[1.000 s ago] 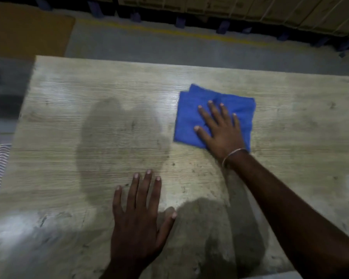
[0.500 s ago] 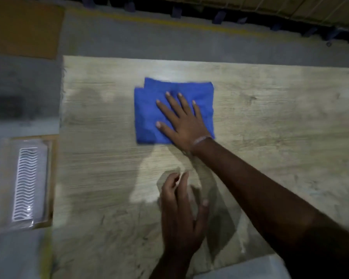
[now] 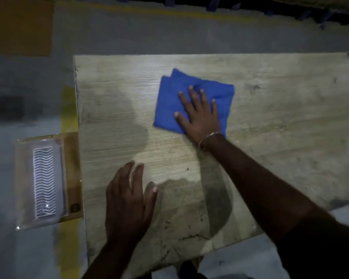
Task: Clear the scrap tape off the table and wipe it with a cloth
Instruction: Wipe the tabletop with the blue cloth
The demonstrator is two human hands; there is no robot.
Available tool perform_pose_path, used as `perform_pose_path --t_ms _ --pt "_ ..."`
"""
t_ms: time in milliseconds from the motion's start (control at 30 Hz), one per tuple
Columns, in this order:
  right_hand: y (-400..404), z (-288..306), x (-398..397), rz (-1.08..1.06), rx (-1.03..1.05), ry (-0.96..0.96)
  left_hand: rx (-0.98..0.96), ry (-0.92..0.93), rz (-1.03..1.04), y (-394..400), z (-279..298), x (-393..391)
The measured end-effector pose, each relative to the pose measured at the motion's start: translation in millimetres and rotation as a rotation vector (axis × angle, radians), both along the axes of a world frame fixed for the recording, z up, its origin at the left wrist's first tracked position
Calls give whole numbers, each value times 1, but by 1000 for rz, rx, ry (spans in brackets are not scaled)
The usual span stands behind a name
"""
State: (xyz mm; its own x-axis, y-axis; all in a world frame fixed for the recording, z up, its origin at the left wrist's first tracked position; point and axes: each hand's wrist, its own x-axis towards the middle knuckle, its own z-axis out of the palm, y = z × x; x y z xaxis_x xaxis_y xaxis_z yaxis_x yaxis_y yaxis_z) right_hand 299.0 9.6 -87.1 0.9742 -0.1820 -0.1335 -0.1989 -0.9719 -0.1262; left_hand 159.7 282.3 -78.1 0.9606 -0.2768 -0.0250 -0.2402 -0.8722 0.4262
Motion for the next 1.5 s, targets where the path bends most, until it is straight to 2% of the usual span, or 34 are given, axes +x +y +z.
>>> perform_pose_path --t_ms 133,233,300,400,533,700,767,833,967,1100,1167,1233,1367,1500 --pt "3 9 -115 159 13 44 18 29 31 0 3 2" --pt "-54 11 -159 76 -45 94 52 26 4 -1 5 1" --pt "-82 11 -142 -22 -51 101 64 15 -6 0 5 0" --pt "-73 6 -83 -158 -13 62 63 -5 2 1 3 0" --pt "-5 -7 -63 -74 -66 -37 13 12 24 0 2 -1" --pt "26 2 -195 194 -14 -3 -22 1 34 -1 4 -4" --pt "1 4 -251 165 -15 43 -13 -19 25 -1 3 -5" --pt "-39 5 -277 25 -11 90 6 -55 11 1 0 -6" --pt "-72 3 -245 -184 -17 66 53 -145 -15 2 -8 -8" --pt "-21 -4 -195 -142 -38 5 -102 -161 17 3 -6 -11" --pt "19 -6 -218 -48 -52 -25 -165 -181 62 8 -3 -14" --pt "47 -2 -274 53 -16 -21 -158 -205 146 19 -2 -22" --pt "33 1 -375 68 -26 30 -81 -189 402 64 -10 -45" --pt "-6 -7 -353 -48 -22 50 -89 16 648 88 -27 -52"
